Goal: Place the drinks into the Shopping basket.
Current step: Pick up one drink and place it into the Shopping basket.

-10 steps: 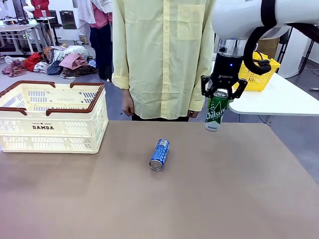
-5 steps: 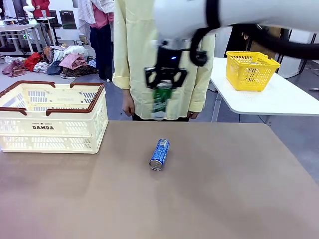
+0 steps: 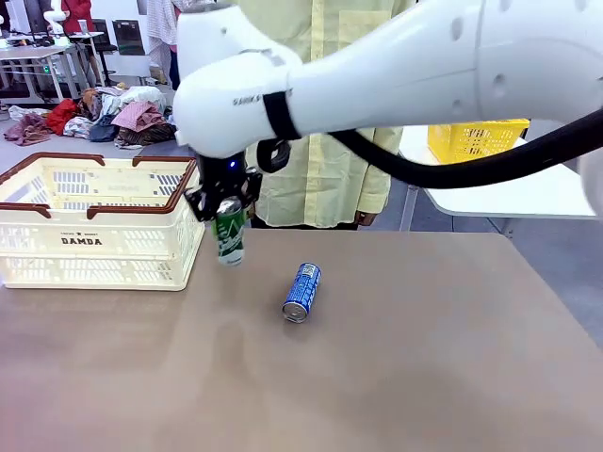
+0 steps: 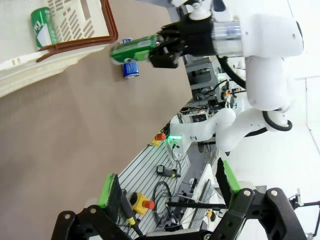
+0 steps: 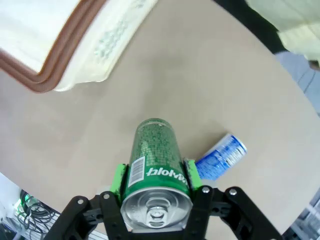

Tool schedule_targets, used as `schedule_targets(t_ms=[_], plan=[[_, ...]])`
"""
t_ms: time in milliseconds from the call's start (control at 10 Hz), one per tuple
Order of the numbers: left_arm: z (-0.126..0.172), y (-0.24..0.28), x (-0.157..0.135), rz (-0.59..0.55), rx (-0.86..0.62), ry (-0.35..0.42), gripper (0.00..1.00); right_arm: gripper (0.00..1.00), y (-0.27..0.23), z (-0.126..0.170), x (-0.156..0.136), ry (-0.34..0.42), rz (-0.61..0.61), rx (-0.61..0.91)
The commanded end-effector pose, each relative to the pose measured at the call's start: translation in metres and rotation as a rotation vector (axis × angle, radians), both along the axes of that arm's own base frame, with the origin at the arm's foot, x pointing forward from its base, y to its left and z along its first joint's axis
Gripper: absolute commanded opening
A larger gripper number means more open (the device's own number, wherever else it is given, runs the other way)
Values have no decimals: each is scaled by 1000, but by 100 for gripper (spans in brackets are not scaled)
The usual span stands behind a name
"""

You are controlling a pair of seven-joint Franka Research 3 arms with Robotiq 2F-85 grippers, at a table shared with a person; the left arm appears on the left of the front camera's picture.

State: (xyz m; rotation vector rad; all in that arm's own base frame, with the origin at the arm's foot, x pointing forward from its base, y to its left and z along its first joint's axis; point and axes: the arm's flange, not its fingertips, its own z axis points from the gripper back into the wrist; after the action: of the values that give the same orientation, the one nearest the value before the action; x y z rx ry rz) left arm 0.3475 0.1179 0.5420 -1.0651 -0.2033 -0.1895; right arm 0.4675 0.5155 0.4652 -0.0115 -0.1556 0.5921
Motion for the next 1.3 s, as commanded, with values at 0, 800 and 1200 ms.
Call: schedule_targets(t_ms=[0,800,1200], plan=[[-1,1,-2,-10,-1,-10,100,0,-1,-12,13,58,91,61],[-1,1,-2,-10,-1,-10,100,0,-7,-76,9,128,93,-4],[-1,1,-2,-10,-1,-10,100,100,-10,-74,10,139,105,8]])
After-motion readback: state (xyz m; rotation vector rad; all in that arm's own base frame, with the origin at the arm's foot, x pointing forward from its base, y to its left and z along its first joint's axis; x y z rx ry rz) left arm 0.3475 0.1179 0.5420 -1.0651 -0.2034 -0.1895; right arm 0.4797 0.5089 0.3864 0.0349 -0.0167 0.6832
